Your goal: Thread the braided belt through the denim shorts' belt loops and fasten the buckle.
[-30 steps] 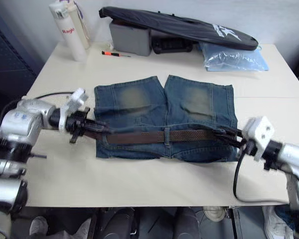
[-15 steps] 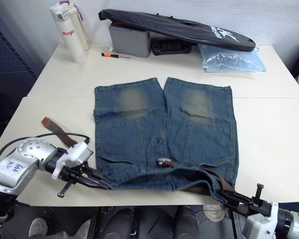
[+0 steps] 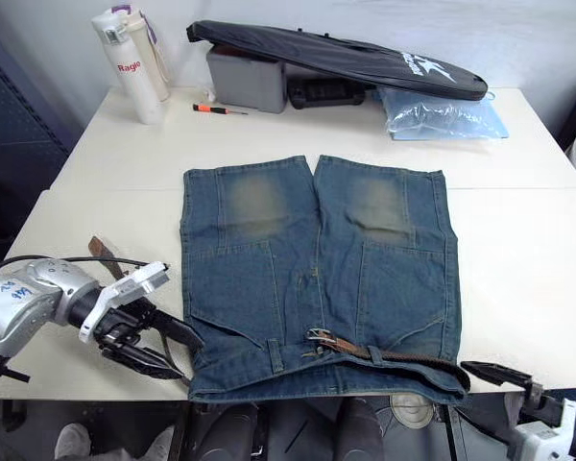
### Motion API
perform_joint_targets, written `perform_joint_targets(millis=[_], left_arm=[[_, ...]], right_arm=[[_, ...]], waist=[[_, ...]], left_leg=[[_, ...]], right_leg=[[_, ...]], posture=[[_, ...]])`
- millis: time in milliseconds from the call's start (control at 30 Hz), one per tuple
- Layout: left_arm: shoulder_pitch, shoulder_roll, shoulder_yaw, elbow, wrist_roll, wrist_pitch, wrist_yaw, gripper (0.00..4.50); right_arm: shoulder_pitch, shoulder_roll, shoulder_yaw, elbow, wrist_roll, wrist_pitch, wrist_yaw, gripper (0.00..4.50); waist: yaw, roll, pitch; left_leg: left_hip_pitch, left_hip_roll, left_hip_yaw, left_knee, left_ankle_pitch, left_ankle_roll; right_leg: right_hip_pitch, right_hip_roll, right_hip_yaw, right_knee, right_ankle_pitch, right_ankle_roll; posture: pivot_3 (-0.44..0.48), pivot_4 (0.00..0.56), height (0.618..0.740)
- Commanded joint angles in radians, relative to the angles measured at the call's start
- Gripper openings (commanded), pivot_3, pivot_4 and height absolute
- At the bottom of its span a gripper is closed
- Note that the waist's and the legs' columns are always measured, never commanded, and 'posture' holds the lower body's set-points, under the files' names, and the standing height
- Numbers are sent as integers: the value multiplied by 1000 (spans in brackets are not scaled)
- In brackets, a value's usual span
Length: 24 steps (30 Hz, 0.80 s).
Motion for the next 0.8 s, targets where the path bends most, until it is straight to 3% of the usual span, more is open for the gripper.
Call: perform_joint_targets(millis=[33, 233, 300, 333, 400, 500, 667, 733, 800], left_arm=[[-43, 67, 63, 32, -214, 82, -112, 4485], [-128, 32, 87, 154, -236, 102, -112, 4485], [-157, -19, 112, 197, -201, 74, -62, 4485], [-163, -41, 125, 209, -184, 53, -34, 4485], [-178, -103, 140, 232, -115, 0, 76, 4485], [-223, -185, 153, 240, -53, 10, 208, 4485], [-307, -261, 66, 324, 167, -5, 377, 4485], [-383, -336, 48, 421, 266, 9, 522, 4485], [-424, -384, 5, 474, 397, -30, 645, 4485]], right_arm=[[-10, -59, -51, 122, 3, -42, -53, 4500], [-73, -150, -63, 279, 32, -40, -117, 4500], [-131, -171, -48, 236, 119, 77, -108, 4500], [-151, -176, -33, 198, 174, 166, -78, 4500], [-211, -199, 14, 52, 325, 585, 64, 4500], [-337, -243, 47, -238, 538, 1082, 116, 4500], [-517, -291, 143, -532, 603, 1541, 158, 4500], [-613, -304, 266, -614, 507, 1654, 201, 4500], [-753, -245, 378, -614, 409, 1733, 203, 4500]], waist=[[-2, 0, 0], [-7, 3, 1], [-8, 2, 1], [-11, 2, 1], [-16, 3, 1], [-24, 5, 2], [-11, 7, 3], [2, 7, 3], [13, 6, 3]], left_leg=[[0, 0, 0, 0, 0, 0], [2, 0, 0, -1, 0, 0], [2, 0, 0, 0, 0, 0], [2, 0, 0, 0, 0, 0], [2, 0, 0, 1, 0, 0], [2, 2, -1, 3, 0, -1], [0, 2, -1, 2, -1, -2], [-1, 2, 0, 3, -2, -1], [-6, 2, -1, 8, -2, 0]], right_leg=[[0, 0, 0, 0, 0, 0], [1, 0, 0, -1, -1, 0], [1, 0, 0, -1, -1, 0], [2, 0, 0, -1, -1, 0], [2, 1, 0, -1, 0, 0], [4, 2, -1, 0, 0, 0], [1, 3, -2, 0, 0, 0], [1, 3, -1, 0, 0, 0], [-1, 3, -1, 1, 0, 0]], posture=[[0, 150, 740], [0, 150, 740], [0, 150, 740], [0, 150, 740], [0, 150, 740], [0, 150, 740], [0, 150, 740], [0, 150, 740], [0, 150, 740]])
